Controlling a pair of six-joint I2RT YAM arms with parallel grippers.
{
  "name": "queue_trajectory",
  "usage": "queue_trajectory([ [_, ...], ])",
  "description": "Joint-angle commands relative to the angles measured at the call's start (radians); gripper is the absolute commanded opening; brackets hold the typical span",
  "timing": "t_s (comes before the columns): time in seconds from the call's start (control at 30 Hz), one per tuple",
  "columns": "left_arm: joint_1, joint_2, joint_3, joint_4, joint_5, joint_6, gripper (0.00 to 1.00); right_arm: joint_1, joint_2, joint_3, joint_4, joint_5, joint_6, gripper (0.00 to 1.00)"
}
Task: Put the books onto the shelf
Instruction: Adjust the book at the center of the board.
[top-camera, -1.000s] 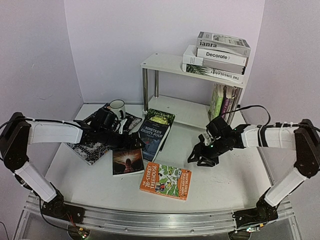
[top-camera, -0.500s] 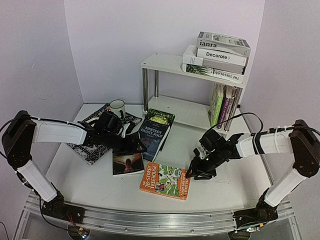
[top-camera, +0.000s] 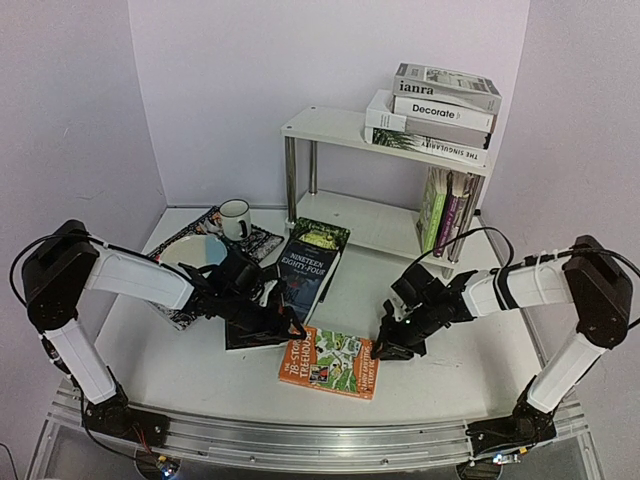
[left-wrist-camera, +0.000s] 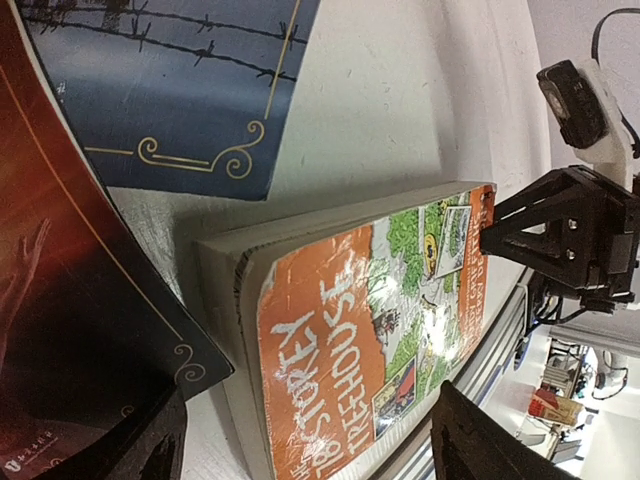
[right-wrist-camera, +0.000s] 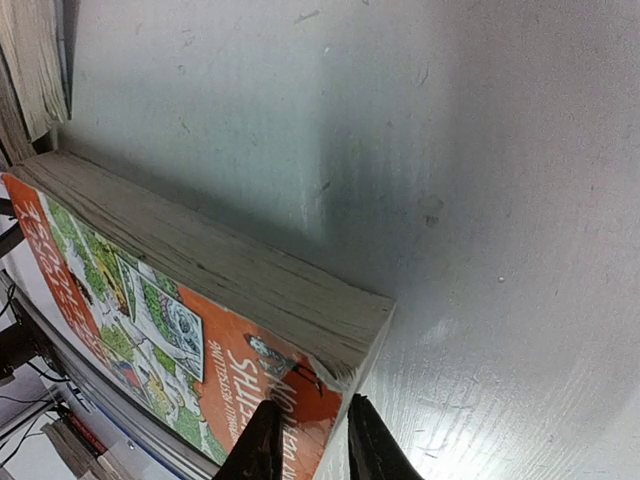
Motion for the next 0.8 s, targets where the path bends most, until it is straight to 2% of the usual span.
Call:
queue_trajectory([
  [0.0,-0.002,0.013,-0.025,0.062,0.020,-0.058,0.82,0.007,0.021,0.037,-0.011,0.035,0.010,0.13],
  [0.07,-0.005,0.018,-0.036,0.098,0.027,-0.074,0.79,0.006,0.016,0.043,-0.011,0.056,0.003,0.06],
  [0.23,-0.009,0.029,-0.075,0.186,0.025,-0.140,0.74,0.007,0.005,0.055,-0.012,0.073,-0.009,0.00],
  [0.3,-0.013,0.029,-0.095,0.231,0.015,-0.176,0.74,0.006,0.007,0.059,-0.012,0.071,-0.016,0.00],
  [0.53,-0.045,0.057,-0.058,0.238,0.000,-0.186,0.70,0.008,0.013,0.062,-0.012,0.063,-0.032,0.00],
  [0.77,-0.051,0.088,-0.032,0.238,0.002,-0.194,0.55,0.007,0.011,0.056,-0.012,0.063,-0.042,0.00],
])
